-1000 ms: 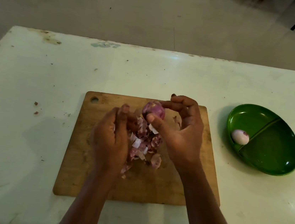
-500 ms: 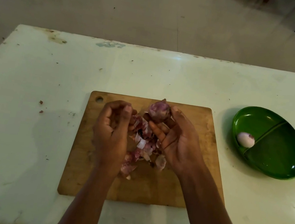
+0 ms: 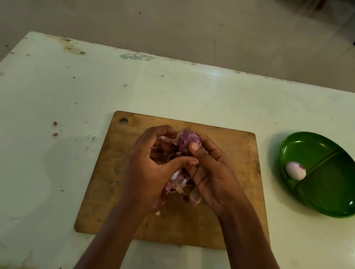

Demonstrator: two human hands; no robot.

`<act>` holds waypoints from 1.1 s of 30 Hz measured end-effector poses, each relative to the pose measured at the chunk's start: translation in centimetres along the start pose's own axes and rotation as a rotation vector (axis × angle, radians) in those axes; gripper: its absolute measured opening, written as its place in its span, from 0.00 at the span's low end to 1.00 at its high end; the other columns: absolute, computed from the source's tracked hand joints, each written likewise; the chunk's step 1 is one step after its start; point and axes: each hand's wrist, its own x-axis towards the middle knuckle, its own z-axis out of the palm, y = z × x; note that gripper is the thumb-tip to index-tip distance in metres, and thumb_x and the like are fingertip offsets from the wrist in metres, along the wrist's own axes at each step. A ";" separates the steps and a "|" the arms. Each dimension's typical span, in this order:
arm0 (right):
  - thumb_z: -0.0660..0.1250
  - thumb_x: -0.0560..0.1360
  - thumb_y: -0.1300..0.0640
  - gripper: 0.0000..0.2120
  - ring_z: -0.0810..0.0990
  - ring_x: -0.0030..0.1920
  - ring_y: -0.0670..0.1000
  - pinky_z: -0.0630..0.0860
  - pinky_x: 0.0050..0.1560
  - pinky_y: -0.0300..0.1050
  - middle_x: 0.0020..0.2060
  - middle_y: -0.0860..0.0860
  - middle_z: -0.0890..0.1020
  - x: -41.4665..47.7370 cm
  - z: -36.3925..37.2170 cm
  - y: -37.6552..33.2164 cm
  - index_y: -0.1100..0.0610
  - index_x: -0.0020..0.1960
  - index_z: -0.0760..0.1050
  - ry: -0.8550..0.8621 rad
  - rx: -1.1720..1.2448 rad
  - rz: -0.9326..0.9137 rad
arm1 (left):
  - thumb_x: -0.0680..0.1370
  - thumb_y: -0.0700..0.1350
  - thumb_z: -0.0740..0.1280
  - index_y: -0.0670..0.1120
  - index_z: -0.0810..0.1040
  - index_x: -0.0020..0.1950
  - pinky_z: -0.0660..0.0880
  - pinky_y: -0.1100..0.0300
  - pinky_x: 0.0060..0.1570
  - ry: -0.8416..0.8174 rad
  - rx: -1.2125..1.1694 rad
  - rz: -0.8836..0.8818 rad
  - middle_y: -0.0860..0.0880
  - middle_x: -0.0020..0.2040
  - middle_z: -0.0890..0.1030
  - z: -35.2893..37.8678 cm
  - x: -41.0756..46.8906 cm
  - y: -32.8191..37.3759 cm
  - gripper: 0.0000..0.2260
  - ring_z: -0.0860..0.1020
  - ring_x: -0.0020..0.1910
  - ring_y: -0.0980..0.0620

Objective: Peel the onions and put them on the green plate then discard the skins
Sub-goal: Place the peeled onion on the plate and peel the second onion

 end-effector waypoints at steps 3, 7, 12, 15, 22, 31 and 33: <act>0.74 0.65 0.63 0.25 0.80 0.55 0.58 0.80 0.54 0.48 0.60 0.64 0.78 0.1 -0.5 0.1 0.58 0.62 0.78 -0.114 0.018 -0.012 | 0.65 0.51 0.73 0.48 0.76 0.53 0.74 0.74 0.39 0.033 -0.027 -0.003 0.58 0.48 0.79 -0.2 0.2 0.1 0.19 0.79 0.47 0.65; 0.79 0.64 0.61 0.36 0.79 0.58 0.60 0.78 0.59 0.53 0.63 0.66 0.76 0.5 -1.1 0.3 0.58 0.70 0.70 -0.197 0.076 -0.017 | 0.66 0.49 0.72 0.49 0.76 0.52 0.74 0.75 0.39 0.056 -0.049 -0.003 0.59 0.47 0.79 -0.2 0.3 0.2 0.16 0.79 0.46 0.66; 0.81 0.62 0.58 0.43 0.80 0.53 0.58 0.77 0.58 0.55 0.62 0.66 0.75 0.8 -1.3 0.6 0.62 0.72 0.65 -0.169 0.156 0.004 | 0.68 0.52 0.74 0.51 0.76 0.56 0.76 0.71 0.44 0.032 -0.012 0.030 0.55 0.52 0.80 -0.3 0.4 -0.3 0.19 0.79 0.51 0.60; 0.79 0.65 0.56 0.43 0.71 0.62 0.68 0.66 0.67 0.64 0.68 0.70 0.68 1.1 -1.7 0.8 0.64 0.73 0.63 -0.163 0.110 0.035 | 0.67 0.50 0.75 0.52 0.74 0.57 0.76 0.72 0.45 0.012 0.029 0.086 0.54 0.54 0.78 -0.3 0.3 -0.4 0.21 0.78 0.54 0.59; 0.75 0.69 0.53 0.35 0.80 0.55 0.58 0.78 0.57 0.52 0.58 0.64 0.78 1.1 -2.2 0.9 0.68 0.69 0.67 -0.207 0.061 0.032 | 0.69 0.53 0.71 0.48 0.71 0.63 0.74 0.68 0.52 -0.011 0.393 0.345 0.46 0.57 0.78 -0.1 0.2 -1.3 0.25 0.74 0.57 0.52; 0.76 0.70 0.52 0.32 0.79 0.53 0.57 0.79 0.52 0.47 0.56 0.62 0.78 1.6 -2.8 1.2 0.66 0.67 0.68 -0.204 -0.036 0.003 | 0.67 0.48 0.73 0.46 0.69 0.64 0.73 0.65 0.48 -0.029 0.467 0.395 0.45 0.55 0.79 -0.2 0.1 -0.9 0.28 0.73 0.53 0.52; 0.75 0.70 0.53 0.30 0.79 0.53 0.56 0.78 0.52 0.46 0.55 0.61 0.78 1.7 -2.9 1.3 0.65 0.65 0.69 -0.207 -0.033 -0.005 | 0.67 0.49 0.73 0.46 0.69 0.64 0.74 0.63 0.46 -0.038 0.476 0.381 0.46 0.53 0.79 -0.2 0.1 -0.8 0.28 0.73 0.52 0.53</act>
